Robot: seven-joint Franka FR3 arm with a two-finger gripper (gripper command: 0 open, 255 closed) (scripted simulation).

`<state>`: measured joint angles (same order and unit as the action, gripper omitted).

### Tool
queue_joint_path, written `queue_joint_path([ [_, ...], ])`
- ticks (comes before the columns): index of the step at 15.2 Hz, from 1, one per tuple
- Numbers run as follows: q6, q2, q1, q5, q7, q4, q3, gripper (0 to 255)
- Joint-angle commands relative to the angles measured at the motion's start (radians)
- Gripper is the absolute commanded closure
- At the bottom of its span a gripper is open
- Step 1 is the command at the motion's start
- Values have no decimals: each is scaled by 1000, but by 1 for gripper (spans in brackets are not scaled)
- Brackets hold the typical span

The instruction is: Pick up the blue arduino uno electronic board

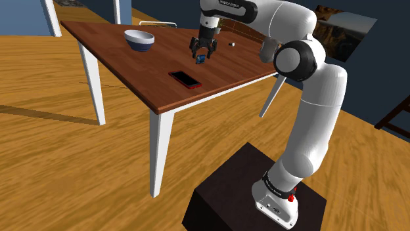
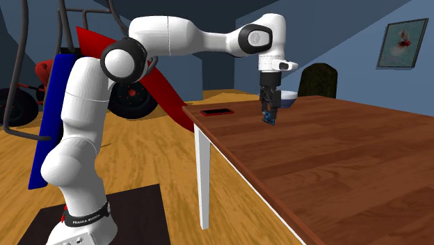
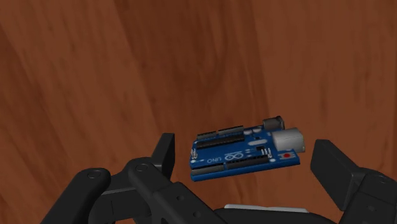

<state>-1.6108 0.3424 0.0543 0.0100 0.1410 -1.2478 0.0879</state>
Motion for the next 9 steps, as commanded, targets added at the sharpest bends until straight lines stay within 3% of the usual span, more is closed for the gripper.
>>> queue_joint_path([
  [1, -37, -8, -1, -1, 0, -45, 0, 0],
  [3, -37, -8, -1, -1, 0, -45, 0, 0],
  [4, -38, -9, -1, -1, 1, -46, 0, 255],
  [9, -36, -8, -1, -1, 1, -44, 0, 255],
])
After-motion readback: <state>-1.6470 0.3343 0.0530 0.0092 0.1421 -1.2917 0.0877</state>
